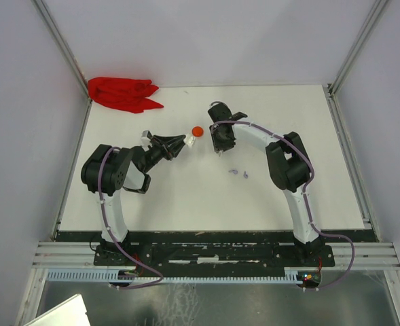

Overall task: Insert the wireless bluetooth earbuds into the charging case
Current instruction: Pick up the earbud from the center of the board.

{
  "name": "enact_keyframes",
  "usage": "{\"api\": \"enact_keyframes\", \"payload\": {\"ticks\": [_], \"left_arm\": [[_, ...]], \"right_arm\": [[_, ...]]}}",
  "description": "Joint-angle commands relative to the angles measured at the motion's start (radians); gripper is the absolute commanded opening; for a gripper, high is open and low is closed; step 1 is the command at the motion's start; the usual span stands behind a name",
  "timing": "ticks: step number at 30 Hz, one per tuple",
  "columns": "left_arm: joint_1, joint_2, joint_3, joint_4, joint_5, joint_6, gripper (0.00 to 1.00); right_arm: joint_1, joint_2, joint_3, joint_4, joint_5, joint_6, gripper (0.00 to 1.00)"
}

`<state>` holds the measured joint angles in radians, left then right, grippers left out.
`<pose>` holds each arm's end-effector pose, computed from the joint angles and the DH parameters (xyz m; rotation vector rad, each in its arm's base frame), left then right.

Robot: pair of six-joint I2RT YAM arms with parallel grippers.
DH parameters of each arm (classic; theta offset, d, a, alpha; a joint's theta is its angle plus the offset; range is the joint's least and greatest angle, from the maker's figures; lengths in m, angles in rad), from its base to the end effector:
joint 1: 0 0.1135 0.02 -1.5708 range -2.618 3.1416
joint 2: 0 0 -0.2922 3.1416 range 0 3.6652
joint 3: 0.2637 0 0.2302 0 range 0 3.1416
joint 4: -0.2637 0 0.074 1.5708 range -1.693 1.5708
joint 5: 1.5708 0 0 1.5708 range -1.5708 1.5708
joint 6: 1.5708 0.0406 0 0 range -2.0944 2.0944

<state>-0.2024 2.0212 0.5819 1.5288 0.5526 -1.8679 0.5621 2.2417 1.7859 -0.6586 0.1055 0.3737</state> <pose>0.3326 -0.0900 0.1738 -0.9617 1.6337 -1.9651 0.4068 0.2512 0.1958 -0.2196 2.6747 0.1546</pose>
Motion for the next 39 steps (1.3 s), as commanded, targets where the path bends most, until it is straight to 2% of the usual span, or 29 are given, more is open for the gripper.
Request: {"api": "enact_keyframes", "payload": {"ticks": [1, 15, 23, 25, 33, 39], "left_arm": [[0.006, -0.043, 0.006, 0.201, 0.017, 0.042, 0.03], [0.007, -0.045, 0.003, 0.202, 0.017, 0.044, 0.03], [0.007, -0.042, 0.000, 0.201, 0.018, 0.046, 0.03], [0.007, -0.039, -0.002, 0.201, 0.018, 0.046, 0.03], [-0.008, -0.018, 0.020, 0.199, 0.028, 0.028, 0.03], [-0.052, 0.022, 0.059, 0.193, 0.024, 0.017, 0.03]], "right_arm": [[-0.003, 0.015, 0.040, -0.008, 0.016, 0.000, 0.40], [-0.012, 0.024, 0.041, -0.009, 0.008, 0.003, 0.31], [-0.018, 0.006, 0.033, 0.009, 0.002, -0.010, 0.07], [-0.018, -0.035, -0.012, 0.068, 0.000, -0.033, 0.05], [-0.019, -0.376, -0.371, 0.543, -0.012, -0.135, 0.01], [-0.018, -0.566, -0.551, 0.737, -0.054, -0.168, 0.01]]}}
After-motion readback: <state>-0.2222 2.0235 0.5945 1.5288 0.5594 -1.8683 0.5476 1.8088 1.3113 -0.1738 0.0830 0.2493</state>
